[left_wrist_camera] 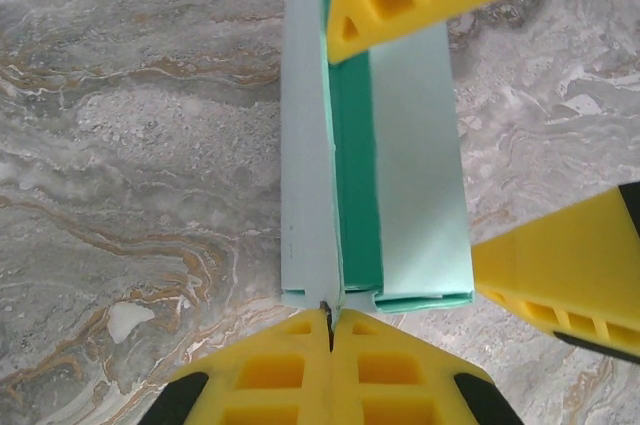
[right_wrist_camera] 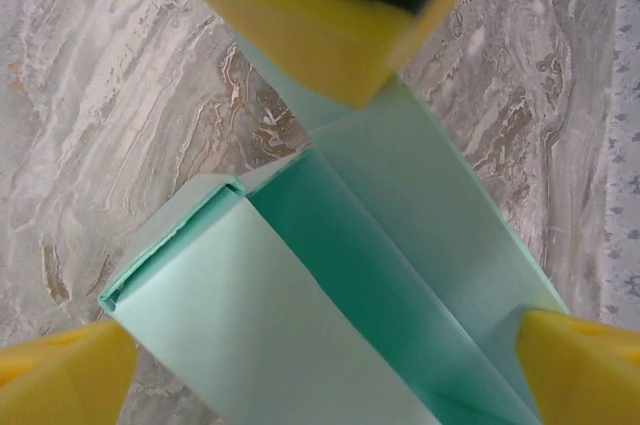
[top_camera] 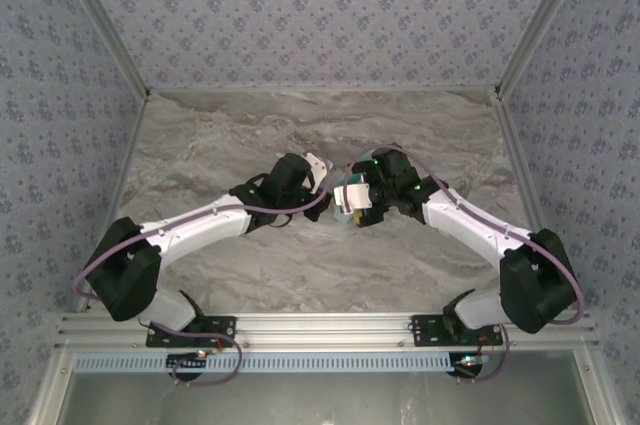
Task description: Fold the paper box
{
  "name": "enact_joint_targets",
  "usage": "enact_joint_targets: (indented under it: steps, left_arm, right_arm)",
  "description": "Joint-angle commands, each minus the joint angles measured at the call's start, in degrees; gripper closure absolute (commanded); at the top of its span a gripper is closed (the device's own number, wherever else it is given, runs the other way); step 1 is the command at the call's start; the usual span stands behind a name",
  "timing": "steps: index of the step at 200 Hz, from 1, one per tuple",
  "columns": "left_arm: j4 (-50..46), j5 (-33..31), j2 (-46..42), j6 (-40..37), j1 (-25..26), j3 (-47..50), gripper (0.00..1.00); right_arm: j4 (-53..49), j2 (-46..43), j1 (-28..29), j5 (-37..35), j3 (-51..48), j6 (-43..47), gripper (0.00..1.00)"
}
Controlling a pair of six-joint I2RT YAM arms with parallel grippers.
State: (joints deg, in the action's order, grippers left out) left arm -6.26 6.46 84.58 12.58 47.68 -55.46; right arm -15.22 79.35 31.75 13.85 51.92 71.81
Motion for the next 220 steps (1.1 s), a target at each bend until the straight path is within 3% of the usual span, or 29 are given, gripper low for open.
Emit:
enact_joint_targets:
  steps: [1, 54, 62, 77, 129, 162, 193, 220]
  left_arm:
    - [-0.69, 3.63, -0.23, -4.15, 0.59, -2.5, 1.0]
    - [-1.47, 3.97, 0.0, -6.12, 0.62, -3.01, 0.98]
    - [-1.47, 3.84, 0.02, -5.98, 0.62, -3.16, 0.92]
    - [-1.73, 3.72, -0.19, -5.73, 0.61, -3.57, 0.67]
    - [-0.82, 1.23, -2.14, -4.66, 0.14, -4.03, 0.4]
    - [1.97, -2.19, -3.58, -3.13, -1.22, -4.35, 0.02]
    - [3.16, -4.5, -1.43, 4.52, -5.99, -6.92, 0.01]
    - [0.16, -0.16, 3.67, 9.87, -10.71, -10.84, 0.01]
  right_arm:
    - [-1.31, 0.79, -1.82, 6.03, 1.87, -0.82, 0.0]
    - [-2.0, -1.89, -3.18, 11.54, 0.94, 0.54, 0.0]
    - [-1.87, -2.43, -3.53, 12.06, 0.74, 0.34, 0.0]
    - [-0.49, -3.82, -4.53, 13.78, -0.17, -1.32, 0.0]
    - [8.58, -10.06, -8.01, 17.22, -5.96, -11.82, 0.0]
    - [22.22, -14.56, -10.39, 11.68, -10.14, -35.69, 0.0]
    - [24.8, -21.23, -10.27, 0.2, -12.36, -60.38, 0.0]
    - [6.85, -23.77, -11.51, -16.49, -8.28, -84.62, 0.0]
